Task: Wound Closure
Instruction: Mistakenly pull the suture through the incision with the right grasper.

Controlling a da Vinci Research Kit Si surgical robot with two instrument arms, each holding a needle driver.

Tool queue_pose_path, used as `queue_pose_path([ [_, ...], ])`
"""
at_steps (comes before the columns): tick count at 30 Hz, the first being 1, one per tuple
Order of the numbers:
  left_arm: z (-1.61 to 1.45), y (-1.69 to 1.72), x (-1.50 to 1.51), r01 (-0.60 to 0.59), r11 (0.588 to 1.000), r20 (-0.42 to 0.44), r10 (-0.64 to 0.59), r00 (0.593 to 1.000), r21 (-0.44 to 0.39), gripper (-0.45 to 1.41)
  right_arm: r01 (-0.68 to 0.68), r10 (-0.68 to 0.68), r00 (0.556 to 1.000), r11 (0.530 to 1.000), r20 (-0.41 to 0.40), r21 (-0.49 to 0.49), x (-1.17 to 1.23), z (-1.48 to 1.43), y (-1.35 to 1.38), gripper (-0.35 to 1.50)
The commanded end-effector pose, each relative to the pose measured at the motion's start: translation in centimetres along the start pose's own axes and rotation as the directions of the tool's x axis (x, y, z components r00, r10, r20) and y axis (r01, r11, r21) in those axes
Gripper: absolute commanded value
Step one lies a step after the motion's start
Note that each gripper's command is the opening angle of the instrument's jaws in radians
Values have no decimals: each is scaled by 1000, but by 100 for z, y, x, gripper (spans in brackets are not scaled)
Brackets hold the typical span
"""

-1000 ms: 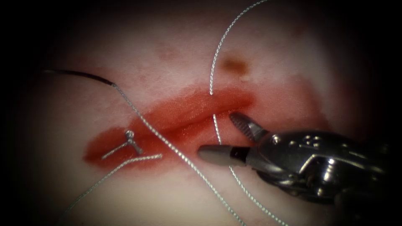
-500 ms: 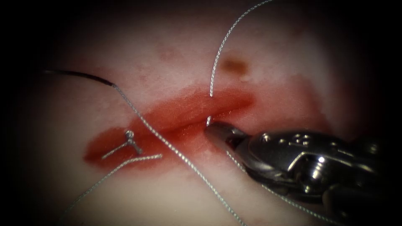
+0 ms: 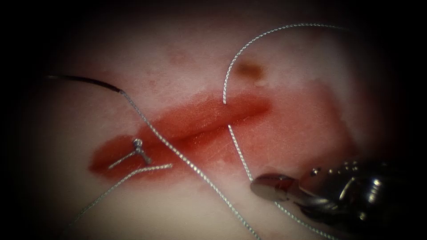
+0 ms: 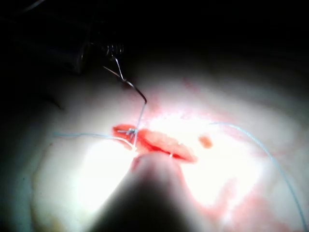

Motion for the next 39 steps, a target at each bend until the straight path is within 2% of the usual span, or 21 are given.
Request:
queue_pose_path([
  [1,-5,-10,-5,-4,1000,4,4,1000,5,-45,4,-4,1000,1000,18,-1,6,-3,-6,-35],
  [6,-5,-10,-5,-5,1000,3,5,1000,5,-45,-10,12,985,1000,171,-12,-15,-18,-8,-35],
  [11,-5,-11,-4,-5,1000,4,5,1000,5,-45,-27,28,970,1000,241,-10,-29,-31,-9,-35],
  [14,-4,-11,-4,-5,1000,1,5,1000,3,-45,-60,57,945,998,322,1,-36,-36,-9,-35],
  [18,-4,-11,-4,-6,1000,0,6,1000,3,-45,-69,63,933,998,355,6,-49,-42,-10,-35],
  [23,-4,-11,-4,-7,1000,0,7,1000,2,-45,-103,88,881,995,464,6,-68,-48,-7,-35],
  [26,-4,-11,-4,-7,1000,-1,7,1000,2,-45,-120,107,866,993,488,-5,-82,-52,-5,-35],
  [28,-4,-11,-4,-7,1000,-1,7,1000,2,-45,-161,142,822,987,551,-14,-94,-59,-3,-35],
  [39,-4,-11,-4,-8,1000,-3,8,1000,4,-45,-238,216,707,969,673,-62,-127,-75,0,-35],
])
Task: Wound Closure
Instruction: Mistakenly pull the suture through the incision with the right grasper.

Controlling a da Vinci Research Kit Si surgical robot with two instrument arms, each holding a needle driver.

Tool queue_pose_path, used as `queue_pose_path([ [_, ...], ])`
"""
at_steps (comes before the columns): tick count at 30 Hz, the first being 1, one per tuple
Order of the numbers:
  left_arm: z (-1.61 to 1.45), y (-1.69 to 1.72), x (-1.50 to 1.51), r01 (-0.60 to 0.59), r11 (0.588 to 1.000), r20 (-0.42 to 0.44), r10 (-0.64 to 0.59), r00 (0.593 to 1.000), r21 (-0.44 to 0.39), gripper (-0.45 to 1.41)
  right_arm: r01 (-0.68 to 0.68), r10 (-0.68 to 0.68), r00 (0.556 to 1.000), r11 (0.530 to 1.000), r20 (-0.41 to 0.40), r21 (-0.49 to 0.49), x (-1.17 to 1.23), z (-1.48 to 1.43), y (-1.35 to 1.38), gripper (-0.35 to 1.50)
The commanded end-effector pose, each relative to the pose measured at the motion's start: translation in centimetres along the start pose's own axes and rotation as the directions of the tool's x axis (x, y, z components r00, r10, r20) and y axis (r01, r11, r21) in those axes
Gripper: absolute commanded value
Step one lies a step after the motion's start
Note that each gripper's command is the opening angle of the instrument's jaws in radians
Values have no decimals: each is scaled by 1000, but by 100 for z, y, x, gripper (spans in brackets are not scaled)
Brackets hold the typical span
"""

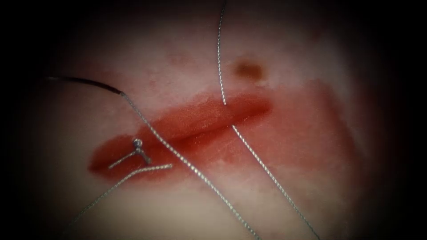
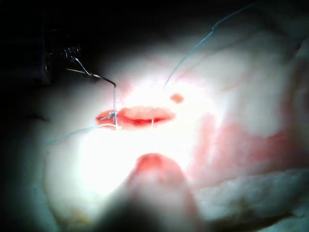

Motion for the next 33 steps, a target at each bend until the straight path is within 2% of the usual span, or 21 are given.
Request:
queue_pose_path([
  [1,-5,-11,-5,-4,1000,4,4,1000,5,-45,-2,2,1000,1000,3,-8,5,-3,-5,-35],
  [6,-5,-11,-5,-5,1000,4,5,1000,4,-45,-23,23,999,1000,29,-4,3,-2,-5,-35],
  [12,-5,-11,-5,-5,1000,3,5,1000,4,-45,-53,53,996,999,77,-4,-11,4,-6,-35],
  [18,-4,-11,-4,-5,1000,2,5,1000,7,-45,-54,55,994,999,99,-8,-9,4,-5,-35],
  [23,-4,-11,-4,-5,1000,2,5,1000,7,-45,41,-40,993,999,111,-5,-11,4,-6,-35],
  [33,-5,-11,-4,-6,1000,1,6,1000,6,-45,117,-112,983,993,145,-31,-24,4,1,-35],
])
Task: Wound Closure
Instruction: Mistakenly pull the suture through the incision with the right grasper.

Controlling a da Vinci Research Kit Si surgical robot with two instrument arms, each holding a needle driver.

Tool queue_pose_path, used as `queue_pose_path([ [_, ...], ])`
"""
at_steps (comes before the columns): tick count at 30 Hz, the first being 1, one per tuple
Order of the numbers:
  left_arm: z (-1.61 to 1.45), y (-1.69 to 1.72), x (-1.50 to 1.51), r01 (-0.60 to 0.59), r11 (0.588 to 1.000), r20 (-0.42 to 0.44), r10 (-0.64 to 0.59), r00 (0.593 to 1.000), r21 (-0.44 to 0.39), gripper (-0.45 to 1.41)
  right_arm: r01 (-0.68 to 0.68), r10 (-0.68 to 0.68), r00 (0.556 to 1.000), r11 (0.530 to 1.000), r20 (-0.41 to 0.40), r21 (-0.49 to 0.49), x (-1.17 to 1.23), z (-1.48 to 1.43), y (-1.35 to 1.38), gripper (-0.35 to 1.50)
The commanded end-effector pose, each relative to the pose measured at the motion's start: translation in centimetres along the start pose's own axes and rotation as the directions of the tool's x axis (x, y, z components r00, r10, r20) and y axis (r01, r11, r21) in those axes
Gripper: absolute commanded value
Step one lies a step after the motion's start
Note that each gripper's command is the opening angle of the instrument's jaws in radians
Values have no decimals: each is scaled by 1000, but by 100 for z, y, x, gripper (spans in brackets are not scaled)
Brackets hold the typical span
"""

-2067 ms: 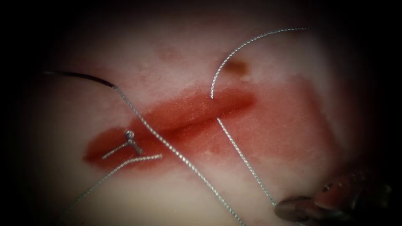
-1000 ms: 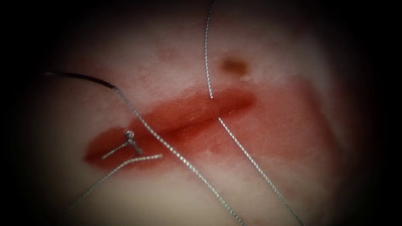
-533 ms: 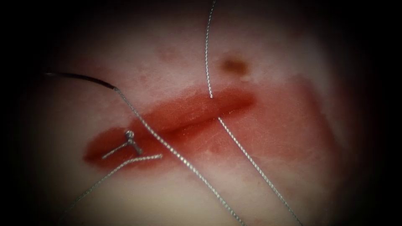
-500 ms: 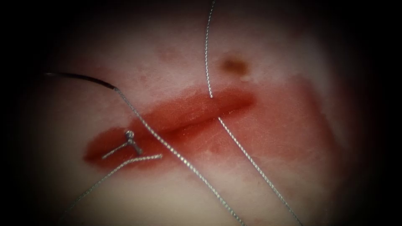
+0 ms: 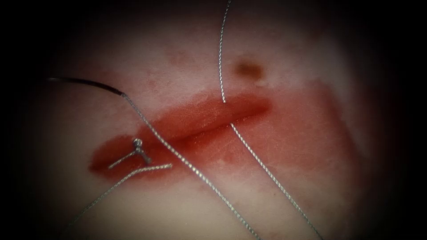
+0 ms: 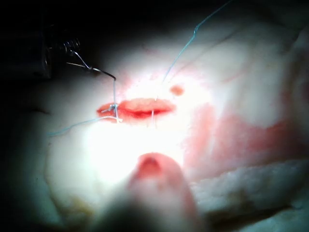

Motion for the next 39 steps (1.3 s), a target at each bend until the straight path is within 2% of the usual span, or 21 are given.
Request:
queue_pose_path([
  [1,-6,-10,-5,-4,1000,4,4,1000,3,-45,17,-17,1000,1000,1,-6,4,-6,-5,-35],
  [19,-6,-10,-4,-5,1000,3,5,1000,3,-45,86,-85,996,996,37,-39,-29,-4,30,-35],
  [27,-6,-11,-4,-5,1000,2,5,1000,2,-45,134,-130,990,989,53,-67,-47,5,55,-35],
  [39,-6,-11,-4,-5,1000,0,5,1000,5,-45,170,-164,984,982,65,-85,-62,7,82,-35],
])
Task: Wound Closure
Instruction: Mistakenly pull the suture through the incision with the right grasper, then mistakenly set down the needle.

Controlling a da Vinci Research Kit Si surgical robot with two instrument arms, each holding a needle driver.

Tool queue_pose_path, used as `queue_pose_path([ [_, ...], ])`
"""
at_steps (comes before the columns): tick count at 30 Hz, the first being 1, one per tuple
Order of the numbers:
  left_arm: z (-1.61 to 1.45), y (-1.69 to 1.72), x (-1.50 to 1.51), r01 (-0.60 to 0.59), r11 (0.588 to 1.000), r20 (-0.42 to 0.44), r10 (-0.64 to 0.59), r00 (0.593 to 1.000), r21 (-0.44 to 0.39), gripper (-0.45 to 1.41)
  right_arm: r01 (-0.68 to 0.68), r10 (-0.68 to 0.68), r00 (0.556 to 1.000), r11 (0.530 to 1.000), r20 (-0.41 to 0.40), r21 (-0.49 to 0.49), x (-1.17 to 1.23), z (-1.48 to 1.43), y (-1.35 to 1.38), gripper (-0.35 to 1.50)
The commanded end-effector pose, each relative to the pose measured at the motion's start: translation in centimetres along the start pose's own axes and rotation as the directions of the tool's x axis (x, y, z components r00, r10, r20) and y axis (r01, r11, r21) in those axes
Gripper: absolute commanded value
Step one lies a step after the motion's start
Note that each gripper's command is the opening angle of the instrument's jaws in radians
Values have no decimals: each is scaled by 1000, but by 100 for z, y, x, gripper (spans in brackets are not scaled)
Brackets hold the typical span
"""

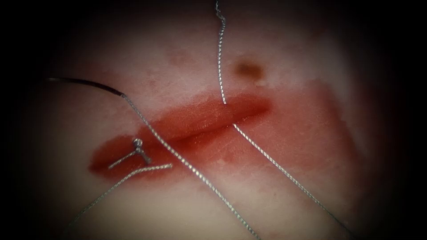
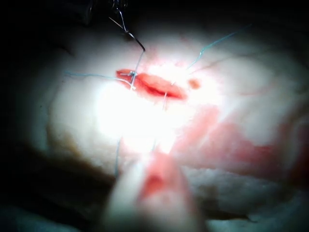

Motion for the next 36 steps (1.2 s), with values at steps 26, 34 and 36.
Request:
queue_pose_path([
  [26,2,-14,-4,-2,1000,-8,2,1000,2,-45,80,-102,990,974,-97,-211,85,-108,-50,133],
  [34,-11,-3,-18,-73,992,168,91,982,-107,-45,56,-195,821,963,-536,-264,151,-146,-61,123],
  [36,-19,-1,-24,-102,981,252,142,957,-163,-45,61,-217,803,956,-555,-286,166,-149,-65,123],
])
